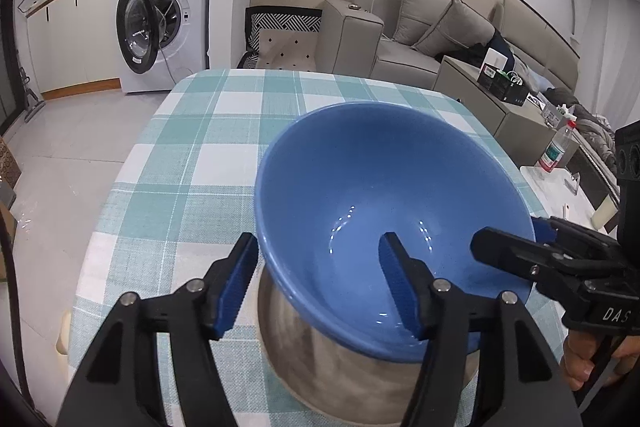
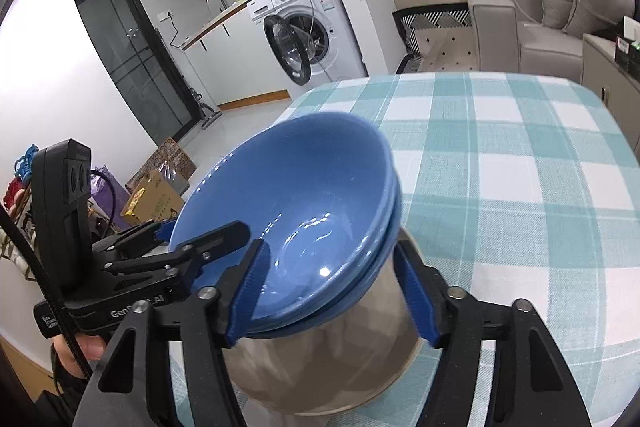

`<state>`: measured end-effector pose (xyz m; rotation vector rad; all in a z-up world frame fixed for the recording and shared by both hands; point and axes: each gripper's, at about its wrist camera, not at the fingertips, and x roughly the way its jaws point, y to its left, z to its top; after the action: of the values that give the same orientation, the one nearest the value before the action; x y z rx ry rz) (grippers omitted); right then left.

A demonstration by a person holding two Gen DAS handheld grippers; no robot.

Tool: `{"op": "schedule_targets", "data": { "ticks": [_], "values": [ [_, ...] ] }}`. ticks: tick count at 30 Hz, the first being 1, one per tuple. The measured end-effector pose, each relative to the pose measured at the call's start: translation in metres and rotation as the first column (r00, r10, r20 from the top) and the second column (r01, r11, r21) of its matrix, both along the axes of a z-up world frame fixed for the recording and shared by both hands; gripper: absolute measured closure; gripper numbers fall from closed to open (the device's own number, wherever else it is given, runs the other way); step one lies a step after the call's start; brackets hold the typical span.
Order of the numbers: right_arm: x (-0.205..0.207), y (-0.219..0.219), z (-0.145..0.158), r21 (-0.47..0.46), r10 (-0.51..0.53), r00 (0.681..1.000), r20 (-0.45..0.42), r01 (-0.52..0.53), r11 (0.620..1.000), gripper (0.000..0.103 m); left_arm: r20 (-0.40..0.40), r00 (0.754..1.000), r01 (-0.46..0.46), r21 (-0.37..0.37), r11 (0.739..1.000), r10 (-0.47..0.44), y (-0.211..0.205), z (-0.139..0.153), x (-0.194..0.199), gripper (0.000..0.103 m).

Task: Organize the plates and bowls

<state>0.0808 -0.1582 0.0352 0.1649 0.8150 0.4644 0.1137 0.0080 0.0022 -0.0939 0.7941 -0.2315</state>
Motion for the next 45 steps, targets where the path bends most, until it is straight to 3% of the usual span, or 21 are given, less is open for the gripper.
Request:
{"op": "schedule_targets", "data": {
  "ticks": [4, 7, 9, 10, 12, 19, 22, 32, 39, 45],
  "values": [
    [-0.001, -0.006, 0.007, -0.012, -0.009, 0.999, 0.039, 0.01, 1.0, 0.019, 0.014, 1.0, -0.015, -0.012, 1.0, 0.015, 0.007, 0.005, -0.003, 0.028],
    [-0.003, -0.008, 0.011, -0.014, -0.005, 0.998, 0.055, 0.006, 1.0, 0.011, 0.031, 0.999, -0.018, -0.01, 1.0, 0.018, 0.01, 0.01, -0.007, 0.025],
    [-0.007, -0.009, 0.015, -0.019, 0.007, 0.997, 0.078, -0.005, 1.0, 0.004, 0.047, 0.999, -0.019, 0.001, 1.0, 0.019, 0.011, 0.014, -0.011, 0.016],
    [-0.009, -0.009, 0.017, -0.021, 0.012, 0.996, 0.094, -0.01, 1.0, 0.003, 0.058, 0.998, -0.02, 0.004, 1.0, 0.02, 0.012, 0.016, -0.014, 0.011],
    [-0.014, -0.009, 0.02, -0.03, 0.025, 0.992, 0.121, -0.021, 0.999, 0.001, 0.084, 0.996, -0.023, 0.006, 1.0, 0.022, 0.013, 0.02, -0.018, 0.008],
    [-0.026, -0.009, 0.03, -0.037, 0.055, 0.981, 0.184, -0.049, 0.998, 0.001, 0.13, 0.991, -0.019, 0.025, 0.999, 0.016, 0.012, 0.028, -0.03, 0.008],
    [-0.034, -0.009, 0.034, -0.06, 0.058, 0.972, 0.226, -0.045, 0.997, 0.001, 0.151, 0.988, -0.016, 0.017, 1.0, 0.013, 0.014, 0.031, -0.036, 0.0],
    [-0.063, -0.026, 0.034, -0.068, 0.082, 0.944, 0.321, -0.064, 0.996, 0.001, 0.243, 0.969, -0.047, 0.034, 0.998, 0.037, 0.024, 0.029, -0.06, 0.0],
    [-0.079, -0.036, 0.025, -0.065, 0.091, 0.933, 0.348, -0.073, 0.995, 0.001, 0.272, 0.961, -0.06, 0.035, 0.998, 0.048, 0.027, 0.017, -0.073, 0.0],
    [-0.091, -0.039, 0.015, -0.068, 0.096, 0.929, 0.357, -0.077, 0.995, 0.001, 0.336, 0.94, -0.08, 0.056, 0.995, 0.056, 0.028, 0.014, -0.092, 0.0]
  ]
}}
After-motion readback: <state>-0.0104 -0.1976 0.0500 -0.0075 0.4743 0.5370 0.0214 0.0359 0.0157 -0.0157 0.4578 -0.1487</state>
